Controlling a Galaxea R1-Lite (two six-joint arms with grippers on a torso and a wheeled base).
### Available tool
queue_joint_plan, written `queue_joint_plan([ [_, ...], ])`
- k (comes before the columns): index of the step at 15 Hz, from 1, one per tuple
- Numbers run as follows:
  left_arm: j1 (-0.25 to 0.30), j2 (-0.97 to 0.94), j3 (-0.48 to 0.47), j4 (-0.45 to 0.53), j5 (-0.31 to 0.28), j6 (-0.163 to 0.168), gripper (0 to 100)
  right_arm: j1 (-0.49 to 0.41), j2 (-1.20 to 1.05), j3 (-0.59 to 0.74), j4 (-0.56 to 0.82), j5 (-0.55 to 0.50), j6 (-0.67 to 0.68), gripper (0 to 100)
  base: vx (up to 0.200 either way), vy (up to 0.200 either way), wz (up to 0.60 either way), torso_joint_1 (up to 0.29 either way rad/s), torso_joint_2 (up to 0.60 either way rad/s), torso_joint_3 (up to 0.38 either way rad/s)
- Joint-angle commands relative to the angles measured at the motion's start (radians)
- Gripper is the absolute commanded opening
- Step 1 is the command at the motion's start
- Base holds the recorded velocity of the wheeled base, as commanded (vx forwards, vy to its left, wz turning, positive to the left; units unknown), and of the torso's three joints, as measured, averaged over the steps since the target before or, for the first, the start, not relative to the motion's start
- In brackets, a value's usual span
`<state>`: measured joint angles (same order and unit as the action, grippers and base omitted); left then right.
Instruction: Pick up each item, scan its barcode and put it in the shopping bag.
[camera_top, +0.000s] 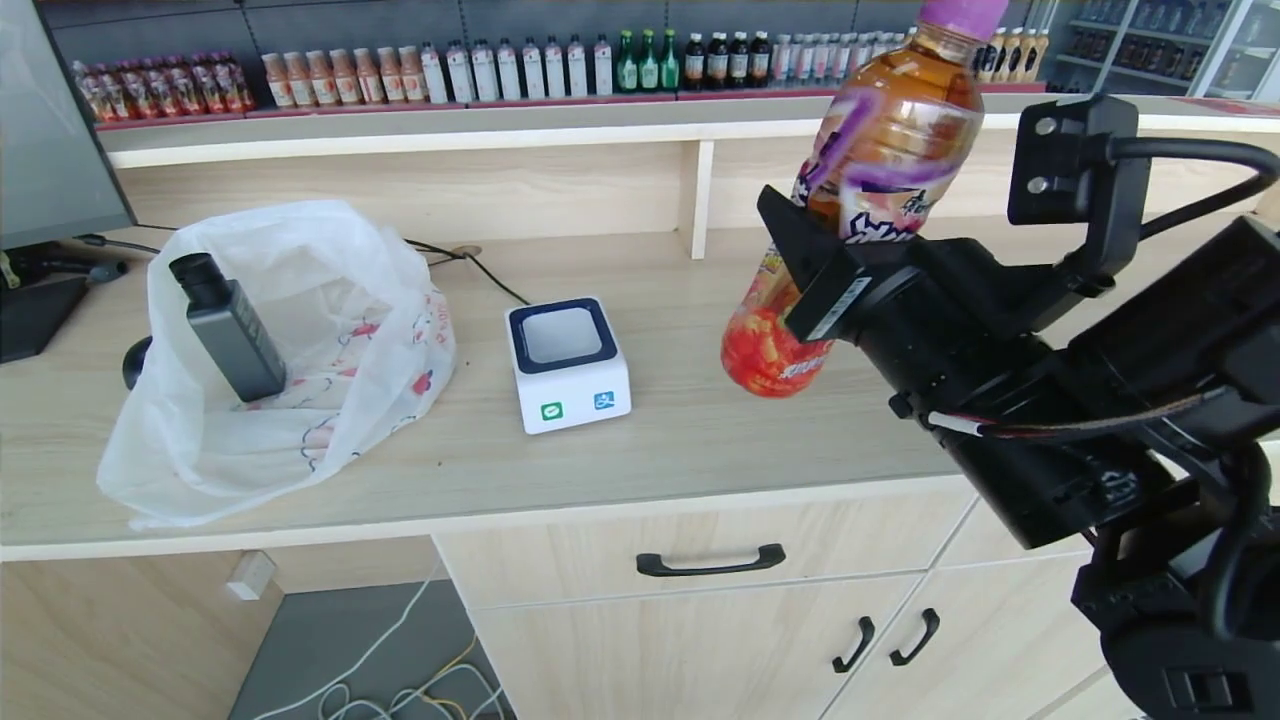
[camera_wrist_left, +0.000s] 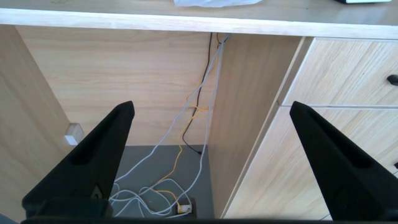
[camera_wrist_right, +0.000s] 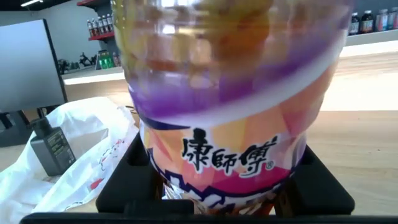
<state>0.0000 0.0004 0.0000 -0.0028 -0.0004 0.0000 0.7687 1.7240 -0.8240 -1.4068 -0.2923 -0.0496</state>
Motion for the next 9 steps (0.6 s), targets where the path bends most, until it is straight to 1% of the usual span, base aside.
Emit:
queue_joint_plan([
  [1, 0.000, 0.000, 0.000, 0.000, 0.000, 0.000, 100, -0.008, 0.000, -0.004, -0.003, -0.001, 0.002, 0, 0.000, 0.000, 0.00, 0.000, 0.00, 0.000],
  [3, 0.000, 0.000, 0.000, 0.000, 0.000, 0.000, 100, -0.008, -0.001, 0.009, -0.006, -0.002, 0.002, 0, 0.000, 0.000, 0.00, 0.000, 0.00, 0.000],
  [9, 0.000, 0.000, 0.000, 0.000, 0.000, 0.000, 100, -0.008, 0.003, 0.011, -0.011, -0.001, 0.004, 0, 0.000, 0.200, 0.00, 0.006, 0.00, 0.002],
])
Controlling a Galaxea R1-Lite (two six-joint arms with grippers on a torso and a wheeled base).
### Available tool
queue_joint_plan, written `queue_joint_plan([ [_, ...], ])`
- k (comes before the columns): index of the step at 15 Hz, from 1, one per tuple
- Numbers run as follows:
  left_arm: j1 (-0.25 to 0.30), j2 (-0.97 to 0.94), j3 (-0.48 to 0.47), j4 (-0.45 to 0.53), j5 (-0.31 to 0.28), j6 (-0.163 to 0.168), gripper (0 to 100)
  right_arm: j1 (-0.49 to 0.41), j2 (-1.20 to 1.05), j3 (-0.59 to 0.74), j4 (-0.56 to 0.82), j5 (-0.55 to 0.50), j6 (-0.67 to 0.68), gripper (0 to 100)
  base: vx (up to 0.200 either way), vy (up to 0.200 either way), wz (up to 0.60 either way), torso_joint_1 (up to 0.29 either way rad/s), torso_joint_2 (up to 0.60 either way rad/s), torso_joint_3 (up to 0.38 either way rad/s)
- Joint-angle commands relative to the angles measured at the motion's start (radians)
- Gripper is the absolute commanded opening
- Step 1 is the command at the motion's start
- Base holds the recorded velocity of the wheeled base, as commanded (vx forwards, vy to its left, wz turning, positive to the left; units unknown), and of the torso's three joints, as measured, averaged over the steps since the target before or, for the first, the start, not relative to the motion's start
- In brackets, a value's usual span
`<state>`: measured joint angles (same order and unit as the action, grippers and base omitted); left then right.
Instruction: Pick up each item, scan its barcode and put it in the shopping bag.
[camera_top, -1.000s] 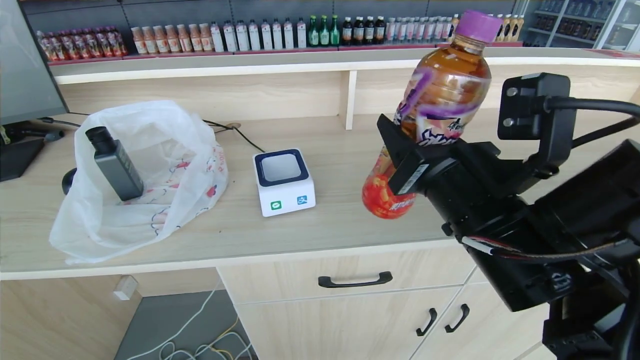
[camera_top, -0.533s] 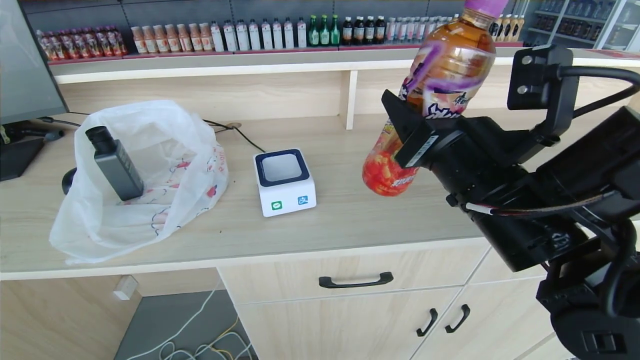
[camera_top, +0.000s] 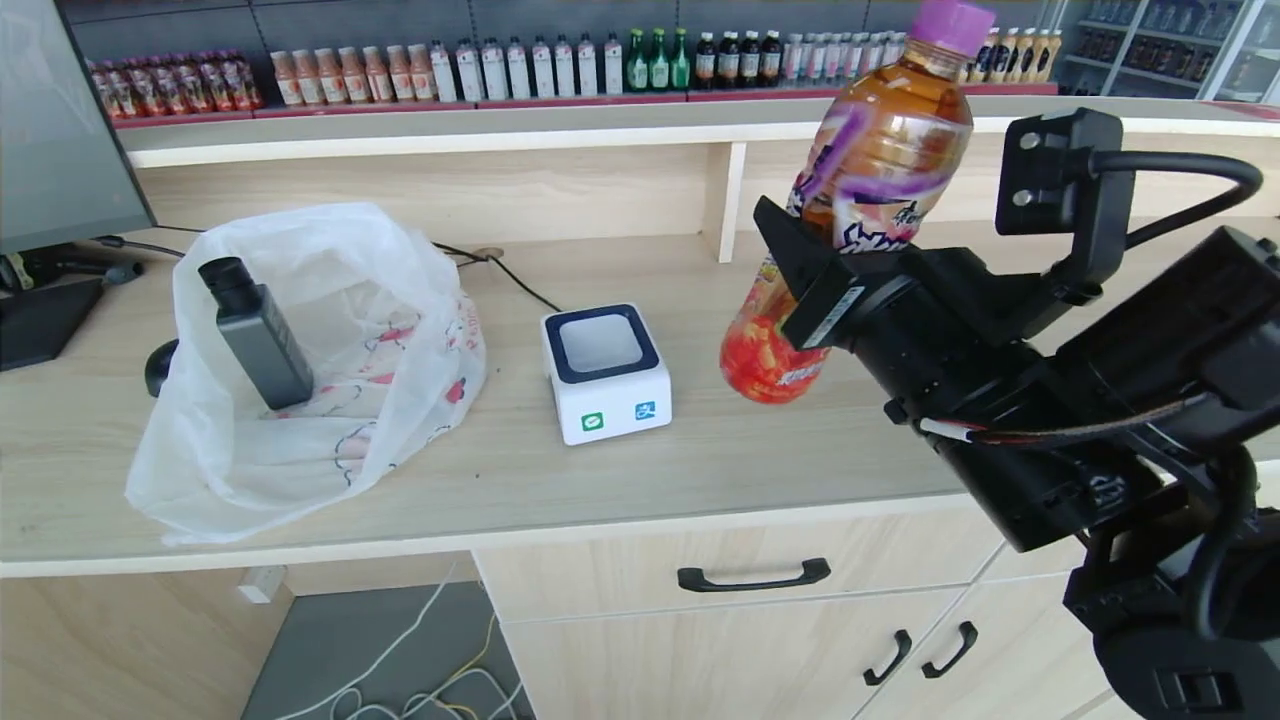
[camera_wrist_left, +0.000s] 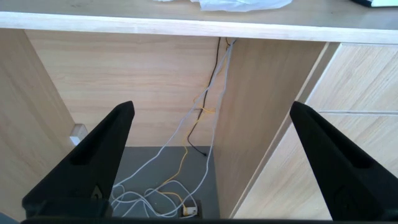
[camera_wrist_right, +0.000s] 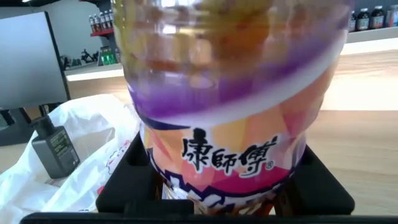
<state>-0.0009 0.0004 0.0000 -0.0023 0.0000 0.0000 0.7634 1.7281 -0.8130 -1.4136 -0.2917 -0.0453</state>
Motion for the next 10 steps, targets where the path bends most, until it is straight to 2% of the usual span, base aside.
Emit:
queue_joint_plan([
  [1, 0.001, 0.000, 0.000, -0.001, 0.000, 0.000, 100, -0.003, -0.002, 0.000, -0.004, -0.001, 0.001, 0, 0.000, 0.200, 0.00, 0.002, 0.00, 0.002],
  [8, 0.001, 0.000, 0.000, -0.001, 0.000, -0.002, 100, -0.004, -0.004, -0.015, -0.010, 0.000, 0.001, 0, 0.000, 0.200, 0.00, -0.002, 0.00, 0.003],
  [10, 0.001, 0.000, 0.000, -0.001, 0.000, 0.000, 100, -0.004, 0.004, -0.046, -0.008, 0.003, 0.022, 0, 0.000, 0.000, 0.00, 0.000, 0.00, 0.000],
])
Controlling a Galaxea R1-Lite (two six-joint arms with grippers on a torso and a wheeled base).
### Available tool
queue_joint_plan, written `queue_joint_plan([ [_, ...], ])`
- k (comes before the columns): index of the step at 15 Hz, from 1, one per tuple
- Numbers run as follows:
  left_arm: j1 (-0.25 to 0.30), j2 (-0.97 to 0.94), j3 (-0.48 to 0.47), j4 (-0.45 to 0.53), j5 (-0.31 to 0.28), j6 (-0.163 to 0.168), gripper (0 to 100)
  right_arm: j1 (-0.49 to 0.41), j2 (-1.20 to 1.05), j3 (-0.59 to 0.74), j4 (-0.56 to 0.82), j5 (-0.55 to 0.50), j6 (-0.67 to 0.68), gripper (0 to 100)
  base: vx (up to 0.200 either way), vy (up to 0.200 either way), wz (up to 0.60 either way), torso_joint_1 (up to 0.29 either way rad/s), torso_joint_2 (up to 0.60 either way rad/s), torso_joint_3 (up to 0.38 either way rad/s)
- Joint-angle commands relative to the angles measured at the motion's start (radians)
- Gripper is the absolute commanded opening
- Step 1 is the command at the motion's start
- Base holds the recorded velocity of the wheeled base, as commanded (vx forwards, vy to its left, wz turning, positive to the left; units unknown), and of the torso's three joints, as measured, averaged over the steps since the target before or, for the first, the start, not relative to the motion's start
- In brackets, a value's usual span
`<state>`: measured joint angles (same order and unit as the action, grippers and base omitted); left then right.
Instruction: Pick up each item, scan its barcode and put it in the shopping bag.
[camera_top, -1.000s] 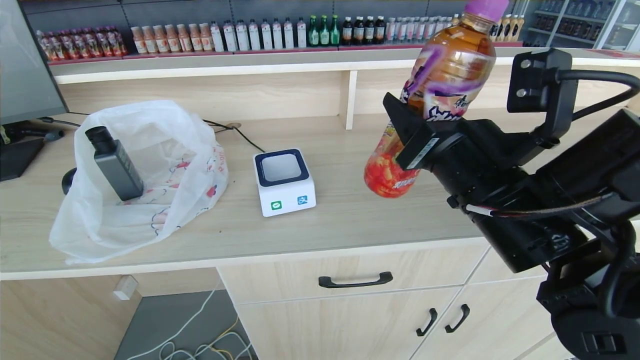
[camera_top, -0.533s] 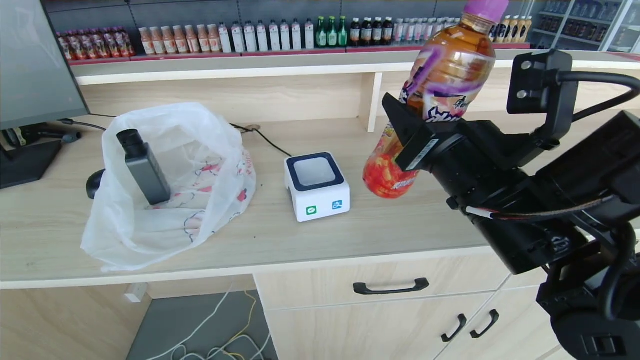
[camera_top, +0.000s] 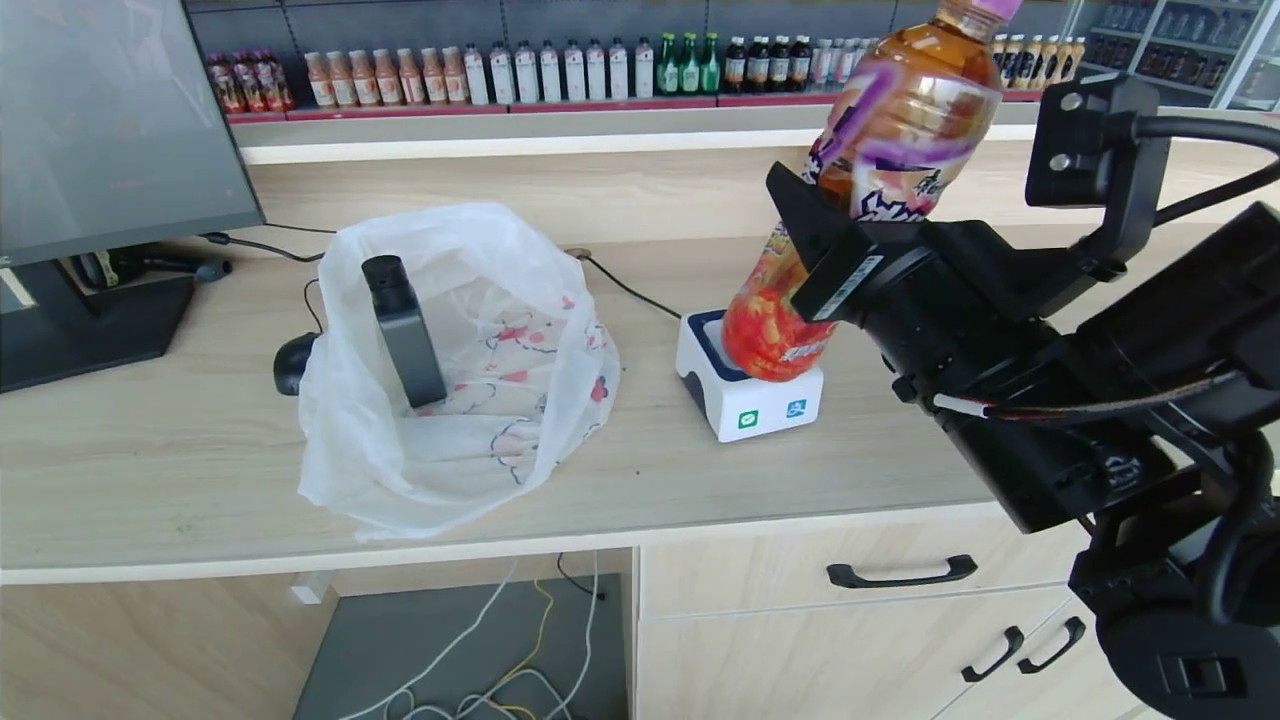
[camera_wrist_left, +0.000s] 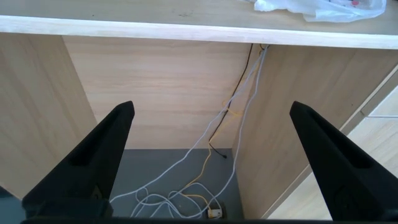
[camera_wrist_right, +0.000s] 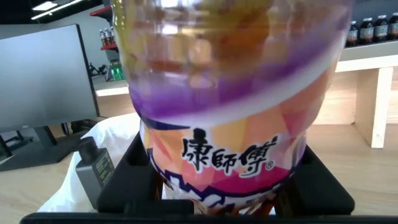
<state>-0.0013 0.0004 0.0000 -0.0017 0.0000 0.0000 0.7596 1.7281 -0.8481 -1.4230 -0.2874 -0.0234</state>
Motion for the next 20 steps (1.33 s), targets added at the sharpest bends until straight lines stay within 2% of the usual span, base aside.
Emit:
queue_joint_plan([
  [1, 0.001, 0.000, 0.000, -0.001, 0.000, 0.000, 100, 0.000, 0.010, -0.017, 0.006, 0.008, -0.003, 0, 0.000, 0.000, 0.00, 0.000, 0.00, 0.000],
  [8, 0.001, 0.000, 0.000, -0.001, 0.000, 0.000, 100, 0.015, 0.073, -0.151, 0.052, 0.017, 0.002, 0, 0.000, 0.000, 0.00, 0.000, 0.00, 0.000],
  [11, 0.001, 0.000, 0.000, -0.001, 0.000, 0.000, 100, 0.003, 0.130, -0.290, 0.161, -0.127, 0.226, 0, 0.000, 0.000, 0.00, 0.000, 0.00, 0.000],
  [13, 0.001, 0.000, 0.000, -0.001, 0.000, 0.000, 100, -0.019, 0.168, -0.344, 0.173, -0.133, 0.293, 0, 0.000, 0.000, 0.00, 0.000, 0.00, 0.000],
  [16, 0.001, 0.000, 0.000, -0.001, 0.000, 0.000, 100, -0.060, 0.211, -0.364, 0.188, -0.134, 0.471, 0, 0.000, 0.000, 0.00, 0.000, 0.00, 0.000],
  [20, 0.001, 0.000, 0.000, -0.001, 0.000, 0.000, 100, -0.105, 0.205, -0.390, 0.291, -0.133, 0.717, 0, 0.000, 0.000, 0.00, 0.000, 0.00, 0.000],
])
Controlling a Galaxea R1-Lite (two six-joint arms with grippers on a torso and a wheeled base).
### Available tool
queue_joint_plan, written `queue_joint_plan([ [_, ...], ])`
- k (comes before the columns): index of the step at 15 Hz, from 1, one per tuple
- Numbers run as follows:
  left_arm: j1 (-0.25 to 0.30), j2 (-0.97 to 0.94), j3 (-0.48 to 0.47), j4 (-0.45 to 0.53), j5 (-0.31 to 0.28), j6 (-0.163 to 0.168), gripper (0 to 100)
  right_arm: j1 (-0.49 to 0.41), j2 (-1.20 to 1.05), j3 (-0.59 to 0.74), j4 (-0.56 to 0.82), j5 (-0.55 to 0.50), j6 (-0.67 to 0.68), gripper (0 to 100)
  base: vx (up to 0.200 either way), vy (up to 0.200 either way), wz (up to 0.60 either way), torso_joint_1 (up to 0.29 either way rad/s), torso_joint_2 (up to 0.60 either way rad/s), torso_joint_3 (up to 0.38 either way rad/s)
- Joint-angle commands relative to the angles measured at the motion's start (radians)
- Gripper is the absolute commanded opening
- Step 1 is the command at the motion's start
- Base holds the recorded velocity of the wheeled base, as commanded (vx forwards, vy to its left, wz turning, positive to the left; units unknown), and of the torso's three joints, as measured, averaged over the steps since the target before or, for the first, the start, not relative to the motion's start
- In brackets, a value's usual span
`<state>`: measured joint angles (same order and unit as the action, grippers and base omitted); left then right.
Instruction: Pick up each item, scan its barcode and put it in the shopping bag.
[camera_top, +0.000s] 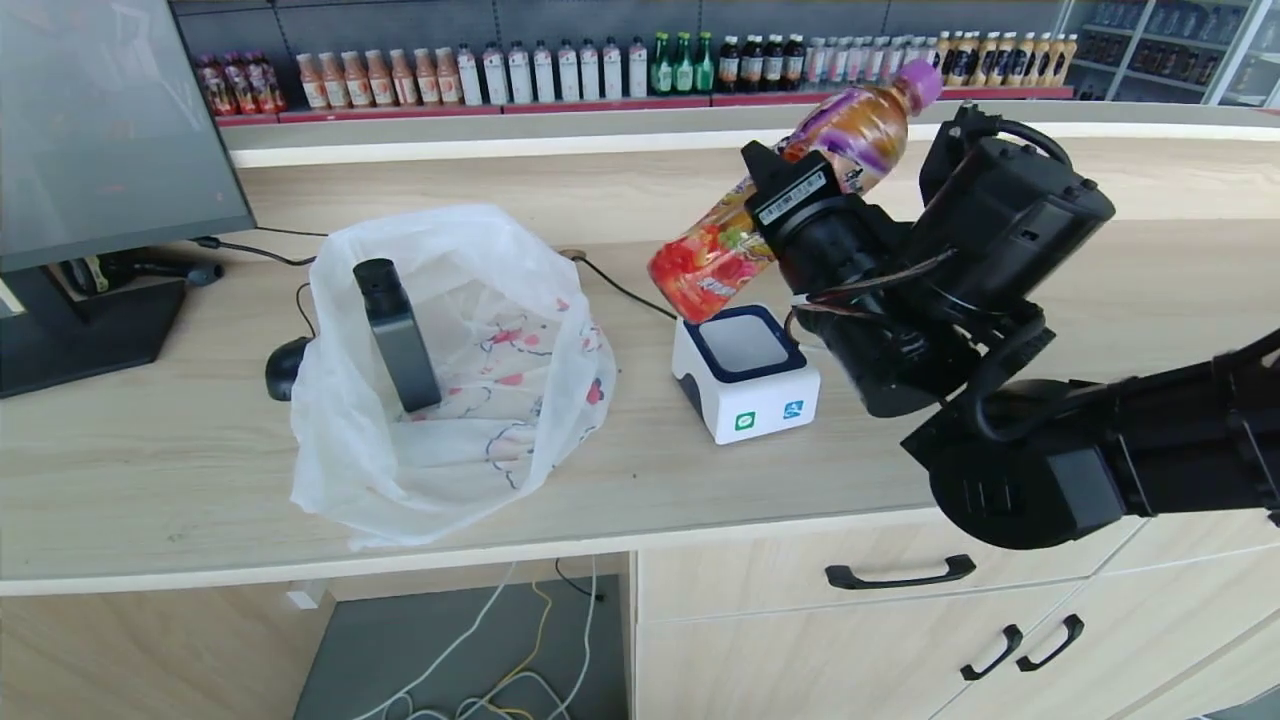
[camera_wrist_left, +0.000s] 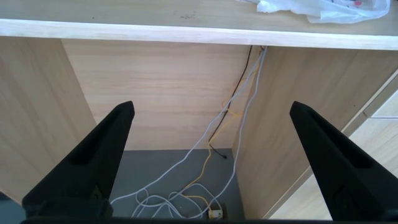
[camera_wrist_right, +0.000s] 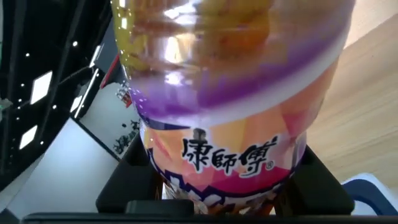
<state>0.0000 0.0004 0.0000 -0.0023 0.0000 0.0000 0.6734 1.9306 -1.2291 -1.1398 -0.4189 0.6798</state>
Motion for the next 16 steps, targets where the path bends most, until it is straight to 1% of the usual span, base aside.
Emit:
queue_joint_plan([
  [1, 0.000, 0.000, 0.000, -0.001, 0.000, 0.000, 100, -0.028, 0.004, -0.009, 0.028, -0.001, 0.058, 0, 0.000, 0.000, 0.00, 0.000, 0.00, 0.000],
  [4, 0.000, 0.000, 0.000, -0.001, 0.000, 0.000, 100, -0.066, 0.007, -0.006, 0.069, -0.001, 0.190, 0, 0.000, 0.000, 0.00, 0.000, 0.00, 0.000],
  [5, 0.000, 0.000, 0.000, -0.001, 0.000, 0.000, 100, -0.072, 0.008, 0.000, 0.075, -0.001, 0.205, 0, 0.000, 0.000, 0.00, 0.000, 0.00, 0.000],
  [9, 0.000, 0.000, 0.000, -0.001, 0.000, 0.000, 100, -0.074, 0.008, 0.011, 0.075, -0.001, 0.219, 0, 0.000, 0.000, 0.00, 0.000, 0.00, 0.000],
  [13, 0.000, 0.000, 0.000, -0.001, 0.000, 0.000, 100, -0.074, 0.007, 0.083, 0.071, -0.003, 0.219, 0, 0.000, 0.000, 0.00, 0.000, 0.00, 0.000],
  [16, 0.000, 0.000, 0.000, -0.001, 0.000, 0.000, 100, -0.075, 0.008, 0.105, 0.068, -0.003, 0.221, 0, 0.000, 0.000, 0.00, 0.000, 0.00, 0.000],
])
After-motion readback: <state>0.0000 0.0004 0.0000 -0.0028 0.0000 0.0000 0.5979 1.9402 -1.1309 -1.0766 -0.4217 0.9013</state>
